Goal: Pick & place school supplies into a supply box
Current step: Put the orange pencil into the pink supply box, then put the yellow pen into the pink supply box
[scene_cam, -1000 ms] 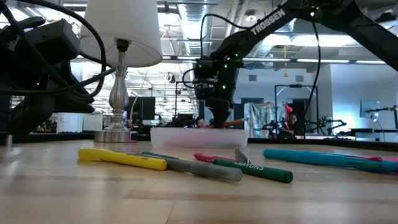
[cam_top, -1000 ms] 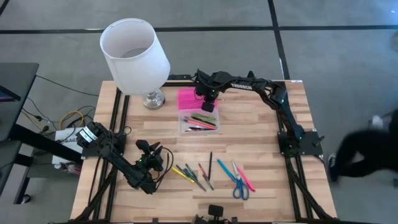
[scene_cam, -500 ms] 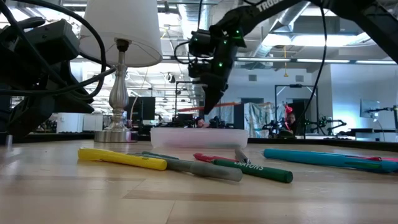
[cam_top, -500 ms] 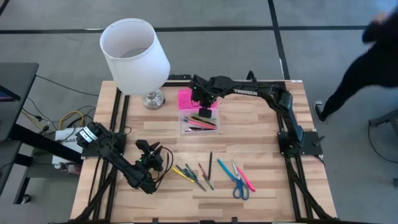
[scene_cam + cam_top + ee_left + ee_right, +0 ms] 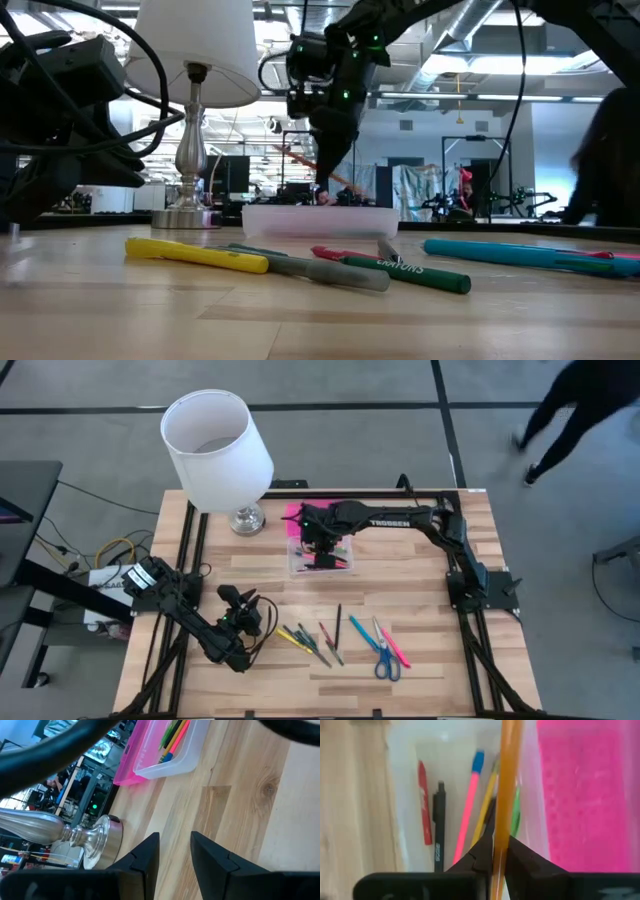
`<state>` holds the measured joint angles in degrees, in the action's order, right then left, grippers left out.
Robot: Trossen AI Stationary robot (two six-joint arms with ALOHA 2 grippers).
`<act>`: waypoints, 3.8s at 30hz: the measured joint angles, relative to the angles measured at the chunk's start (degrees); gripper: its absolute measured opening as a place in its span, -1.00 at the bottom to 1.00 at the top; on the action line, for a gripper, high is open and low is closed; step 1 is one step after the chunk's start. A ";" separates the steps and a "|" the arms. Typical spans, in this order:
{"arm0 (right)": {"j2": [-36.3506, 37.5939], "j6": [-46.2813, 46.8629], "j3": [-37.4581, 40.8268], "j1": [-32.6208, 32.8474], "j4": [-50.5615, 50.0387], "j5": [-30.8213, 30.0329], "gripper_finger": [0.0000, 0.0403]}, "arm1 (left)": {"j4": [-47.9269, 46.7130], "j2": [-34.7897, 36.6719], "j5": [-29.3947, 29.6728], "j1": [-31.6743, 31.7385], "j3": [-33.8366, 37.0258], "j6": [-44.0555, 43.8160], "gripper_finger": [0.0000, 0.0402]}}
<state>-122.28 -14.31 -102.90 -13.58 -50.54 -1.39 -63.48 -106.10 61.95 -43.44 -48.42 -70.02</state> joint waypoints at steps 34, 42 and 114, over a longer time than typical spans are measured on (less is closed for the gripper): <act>2.39 2.32 0.09 2.28 -8.35 1.39 -0.37 | 0.38 0.00 0.30 -1.27 -0.19 -1.42 -0.47; 13.62 4.88 0.08 7.53 -10.18 1.27 -0.41 | 0.92 0.00 3.19 -1.27 -1.55 2.79 -0.47; 63.89 9.34 59.44 46.51 37.77 -31.54 -0.41 | 32.44 0.00 -56.72 18.01 -18.71 67.81 -0.65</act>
<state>-58.39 -4.97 -43.46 32.93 -12.78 -32.93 -31.04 -106.10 5.23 -25.43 -67.13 -2.21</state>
